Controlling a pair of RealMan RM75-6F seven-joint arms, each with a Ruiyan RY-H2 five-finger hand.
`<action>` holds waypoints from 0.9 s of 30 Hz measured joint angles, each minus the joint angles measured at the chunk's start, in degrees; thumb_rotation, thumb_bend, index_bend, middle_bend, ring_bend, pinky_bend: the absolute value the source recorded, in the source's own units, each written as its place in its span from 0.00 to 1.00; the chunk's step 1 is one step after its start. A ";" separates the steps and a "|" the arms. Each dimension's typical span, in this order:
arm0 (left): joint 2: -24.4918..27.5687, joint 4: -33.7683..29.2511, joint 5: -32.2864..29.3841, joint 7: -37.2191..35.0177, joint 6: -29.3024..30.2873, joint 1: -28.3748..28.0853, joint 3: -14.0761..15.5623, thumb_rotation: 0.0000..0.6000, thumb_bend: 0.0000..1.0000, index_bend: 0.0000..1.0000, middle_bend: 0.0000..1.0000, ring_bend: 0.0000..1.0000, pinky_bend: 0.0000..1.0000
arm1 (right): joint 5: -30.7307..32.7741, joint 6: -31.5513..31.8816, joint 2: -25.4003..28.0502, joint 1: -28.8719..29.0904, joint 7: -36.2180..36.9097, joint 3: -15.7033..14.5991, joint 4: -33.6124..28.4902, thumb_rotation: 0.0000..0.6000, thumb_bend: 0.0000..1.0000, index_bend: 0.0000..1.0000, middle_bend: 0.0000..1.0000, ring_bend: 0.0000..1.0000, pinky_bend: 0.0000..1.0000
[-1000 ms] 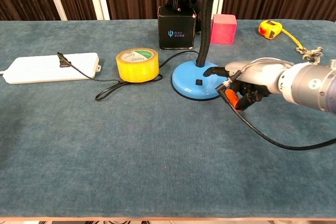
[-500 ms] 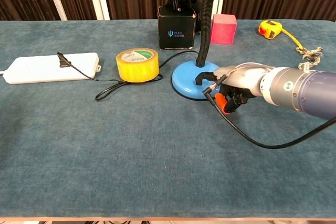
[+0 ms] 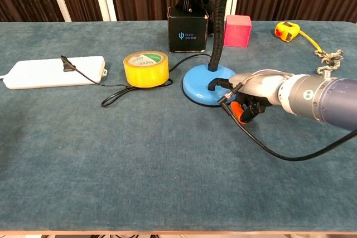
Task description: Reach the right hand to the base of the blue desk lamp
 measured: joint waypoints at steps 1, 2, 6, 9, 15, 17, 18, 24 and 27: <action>0.00 0.00 -0.01 0.01 -0.01 0.00 0.00 1.00 0.64 0.14 0.02 0.00 0.00 | -0.20 0.00 0.13 -0.05 0.09 -0.29 -0.26 1.00 0.81 0.00 0.78 0.83 0.98; 0.01 -0.01 -0.01 0.02 0.01 0.00 0.00 1.00 0.64 0.14 0.02 0.00 0.00 | -0.34 -0.01 0.23 -0.10 0.15 -0.54 -0.46 1.00 0.81 0.00 0.78 0.83 0.98; 0.03 0.03 0.00 -0.05 0.13 0.03 -0.04 1.00 0.64 0.14 0.02 0.00 0.00 | -1.40 0.01 0.42 -0.52 0.72 -1.92 -1.11 1.00 0.81 0.00 0.78 0.83 1.00; 0.04 0.03 0.04 -0.07 0.11 0.02 -0.01 1.00 0.64 0.14 0.02 0.00 0.00 | -1.83 -0.05 0.25 -0.73 0.93 -2.73 -1.13 1.00 0.81 0.00 0.78 0.83 1.00; 0.12 0.04 -0.19 -0.20 0.06 0.02 -0.09 1.00 0.64 0.14 0.02 0.00 0.00 | -1.78 -0.71 -0.31 -0.58 1.00 -3.93 -0.55 1.00 0.81 0.00 0.78 0.83 1.00; 0.16 0.07 -0.21 -0.26 0.09 0.03 -0.12 1.00 0.64 0.14 0.02 0.00 0.00 | -1.71 -0.55 -0.26 -0.50 1.28 -3.69 -0.50 1.00 0.81 0.00 0.78 0.83 1.00; 0.18 0.07 -0.22 -0.30 0.08 0.03 -0.12 1.00 0.64 0.14 0.02 0.00 0.00 | -1.71 -0.38 -0.19 -0.49 1.42 -3.53 -0.53 1.00 0.81 0.00 0.78 0.83 1.00; 0.37 0.03 -0.35 -0.55 -0.02 0.04 -0.14 1.00 0.64 0.14 0.02 0.00 0.00 | -2.22 2.86 1.29 -1.06 3.14 -1.46 -1.69 1.00 0.81 0.00 0.64 0.71 1.00; 0.41 -0.01 -0.26 -0.57 0.05 0.06 -0.11 1.00 0.64 0.14 0.02 0.00 0.00 | -2.33 5.25 3.55 -1.95 4.77 0.16 -3.55 1.00 0.81 0.00 0.56 0.65 1.00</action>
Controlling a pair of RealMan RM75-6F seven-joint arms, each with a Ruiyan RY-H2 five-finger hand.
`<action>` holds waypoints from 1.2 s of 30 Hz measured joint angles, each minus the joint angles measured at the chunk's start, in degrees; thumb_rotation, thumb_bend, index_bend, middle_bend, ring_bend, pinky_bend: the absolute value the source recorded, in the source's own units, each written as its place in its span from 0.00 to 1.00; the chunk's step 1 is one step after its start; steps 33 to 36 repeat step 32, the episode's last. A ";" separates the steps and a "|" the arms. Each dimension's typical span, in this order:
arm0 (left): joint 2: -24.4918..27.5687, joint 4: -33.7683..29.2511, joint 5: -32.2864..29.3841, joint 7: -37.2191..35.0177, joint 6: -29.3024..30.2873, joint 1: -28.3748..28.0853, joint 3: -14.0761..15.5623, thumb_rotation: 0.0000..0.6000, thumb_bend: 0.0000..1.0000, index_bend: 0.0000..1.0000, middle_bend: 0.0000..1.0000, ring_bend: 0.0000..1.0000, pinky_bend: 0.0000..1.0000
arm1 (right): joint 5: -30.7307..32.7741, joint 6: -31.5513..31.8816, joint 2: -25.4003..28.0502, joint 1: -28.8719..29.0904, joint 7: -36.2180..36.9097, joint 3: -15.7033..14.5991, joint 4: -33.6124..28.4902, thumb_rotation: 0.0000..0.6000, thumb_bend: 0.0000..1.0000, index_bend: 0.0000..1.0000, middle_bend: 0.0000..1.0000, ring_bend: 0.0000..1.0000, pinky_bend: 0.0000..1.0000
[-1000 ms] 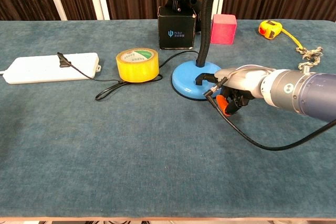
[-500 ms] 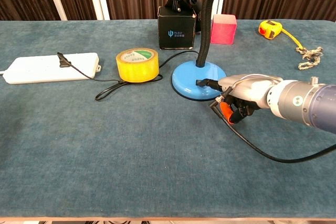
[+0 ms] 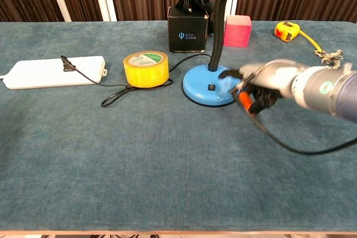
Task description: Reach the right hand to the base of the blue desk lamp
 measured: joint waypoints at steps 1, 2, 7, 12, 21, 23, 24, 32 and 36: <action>0.00 -0.04 -0.02 -0.01 -0.02 0.01 0.02 1.00 0.64 0.14 0.02 0.00 0.00 | 0.00 0.80 1.24 -0.44 0.61 0.53 -1.08 1.00 0.81 0.00 0.54 0.63 1.00; 0.02 -0.08 -0.07 0.00 -0.06 0.01 0.03 1.00 0.64 0.14 0.02 0.00 0.00 | 0.01 1.28 2.30 -0.83 1.07 0.89 -2.04 1.00 0.80 0.00 0.53 0.63 1.00; 0.00 -0.40 -0.22 0.13 -0.20 -0.03 0.07 1.00 0.64 0.14 0.02 0.00 0.00 | -0.40 3.71 10.46 -4.20 3.89 1.62 -10.21 1.00 0.58 0.00 0.40 0.53 1.00; -0.19 -0.61 0.41 0.75 0.12 -0.07 0.21 1.00 0.64 0.14 0.02 0.00 0.00 | -4.04 5.26 21.61 -9.18 4.94 -1.88 -19.11 1.00 0.39 0.00 0.16 0.19 1.00; -0.46 -0.68 0.41 1.12 0.30 -0.02 0.30 1.00 0.64 0.14 0.02 0.00 0.00 | -31.12 20.76 27.27 -25.77 10.46 -13.04 -18.82 1.00 0.25 0.00 0.04 0.02 0.00; -0.50 -0.72 0.60 1.17 0.44 0.01 0.35 1.00 0.64 0.14 0.02 0.00 0.00 | -38.01 26.72 26.49 -30.69 12.46 -15.26 -15.37 1.00 0.25 0.00 0.04 0.02 0.00; -0.51 -0.70 0.69 1.21 0.52 0.03 0.36 1.00 0.64 0.14 0.02 0.00 0.00 | -40.23 29.10 26.03 -32.73 13.16 -16.01 -13.61 1.00 0.25 0.00 0.04 0.02 0.00; -0.67 -0.34 1.22 1.50 0.68 0.03 0.53 1.00 0.64 0.14 0.02 0.00 0.00 | -45.95 36.89 21.94 -40.40 14.76 -17.18 -3.31 1.00 0.25 0.00 0.04 0.02 0.00; -0.67 -0.34 1.22 1.50 0.68 0.03 0.53 1.00 0.64 0.14 0.02 0.00 0.00 | -45.95 36.89 21.94 -40.40 14.76 -17.18 -3.31 1.00 0.25 0.00 0.04 0.02 0.00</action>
